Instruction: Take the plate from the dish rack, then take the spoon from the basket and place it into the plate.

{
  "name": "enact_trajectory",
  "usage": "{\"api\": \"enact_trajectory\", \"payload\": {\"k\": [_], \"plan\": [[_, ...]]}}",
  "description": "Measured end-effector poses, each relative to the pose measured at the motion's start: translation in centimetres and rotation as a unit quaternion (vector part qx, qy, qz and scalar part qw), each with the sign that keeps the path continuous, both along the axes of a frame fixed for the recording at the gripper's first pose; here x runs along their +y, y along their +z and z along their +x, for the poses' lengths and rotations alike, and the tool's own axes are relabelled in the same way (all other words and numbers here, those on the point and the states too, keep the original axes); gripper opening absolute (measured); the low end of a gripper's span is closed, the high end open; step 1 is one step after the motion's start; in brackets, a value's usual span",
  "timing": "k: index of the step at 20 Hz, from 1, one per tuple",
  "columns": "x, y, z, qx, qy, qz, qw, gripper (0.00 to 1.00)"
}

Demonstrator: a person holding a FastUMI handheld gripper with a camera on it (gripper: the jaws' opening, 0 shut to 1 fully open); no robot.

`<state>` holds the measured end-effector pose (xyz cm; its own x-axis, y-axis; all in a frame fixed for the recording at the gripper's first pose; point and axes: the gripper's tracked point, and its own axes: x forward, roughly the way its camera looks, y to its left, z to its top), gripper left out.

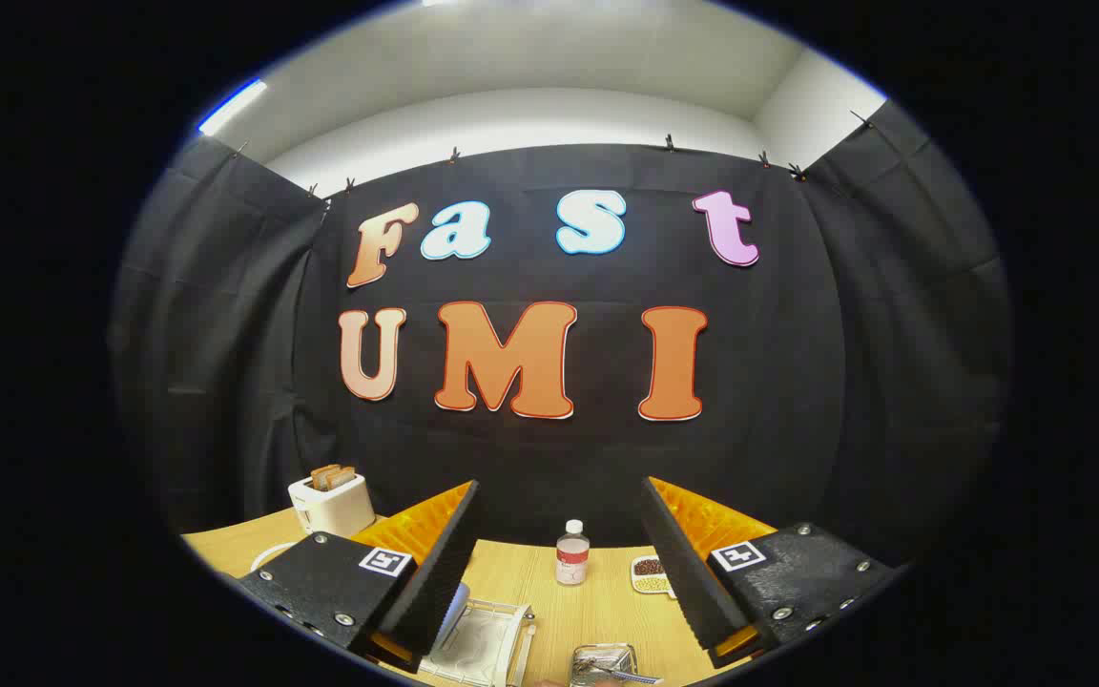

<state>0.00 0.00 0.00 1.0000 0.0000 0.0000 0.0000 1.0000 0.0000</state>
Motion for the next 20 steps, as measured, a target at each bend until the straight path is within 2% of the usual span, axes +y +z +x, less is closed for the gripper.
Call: {"api": "enact_trajectory", "payload": {"k": [5, 15, 20], "plan": [[0.2, 0.8, 0.0, 0.001, 0.001, 0.004, 1.0, 0.98], [2.0, -1.1, 0.9, 0.05, 0.017, 0.005, 0.999, 0.98], [4.5, -5.9, 1.7, 0.139, 0.048, 0.021, 0.989, 0.98]]}}
